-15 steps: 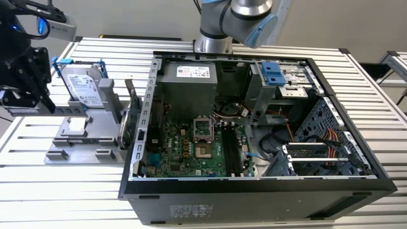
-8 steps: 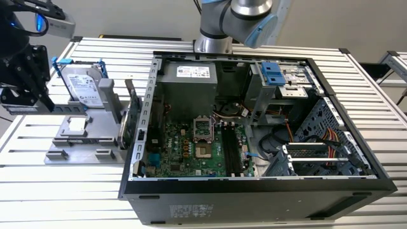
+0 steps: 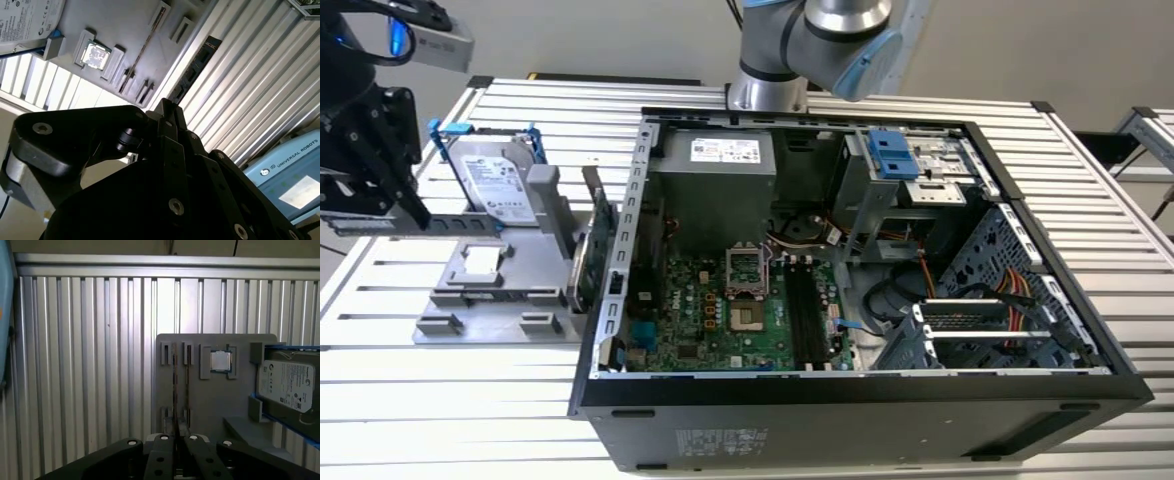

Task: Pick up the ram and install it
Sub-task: 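Pick up the ram and move it above insertion slot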

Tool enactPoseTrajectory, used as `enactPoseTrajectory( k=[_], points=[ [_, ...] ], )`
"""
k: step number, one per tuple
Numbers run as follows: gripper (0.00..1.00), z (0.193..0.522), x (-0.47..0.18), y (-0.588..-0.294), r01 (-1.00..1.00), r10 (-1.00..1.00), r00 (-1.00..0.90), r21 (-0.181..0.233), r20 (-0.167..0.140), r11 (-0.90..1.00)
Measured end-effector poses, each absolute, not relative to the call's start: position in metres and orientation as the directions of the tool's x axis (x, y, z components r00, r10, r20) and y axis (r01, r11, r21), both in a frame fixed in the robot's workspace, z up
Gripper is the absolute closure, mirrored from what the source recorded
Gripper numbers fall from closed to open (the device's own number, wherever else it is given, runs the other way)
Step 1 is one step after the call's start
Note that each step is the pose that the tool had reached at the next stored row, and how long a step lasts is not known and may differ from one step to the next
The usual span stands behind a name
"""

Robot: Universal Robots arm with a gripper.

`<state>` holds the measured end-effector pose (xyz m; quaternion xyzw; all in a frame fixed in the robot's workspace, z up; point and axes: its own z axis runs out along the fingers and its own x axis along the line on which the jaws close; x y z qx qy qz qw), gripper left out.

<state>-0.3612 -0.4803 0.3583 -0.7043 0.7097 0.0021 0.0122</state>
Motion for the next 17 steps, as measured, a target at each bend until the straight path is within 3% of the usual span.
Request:
enactPoseTrajectory(
  k=[17],
  points=[
    [1.0, 0.38, -0.361, -0.477, -1.0, -1.0, -0.007, -0.02, -0.02, 0.008]
  ],
)
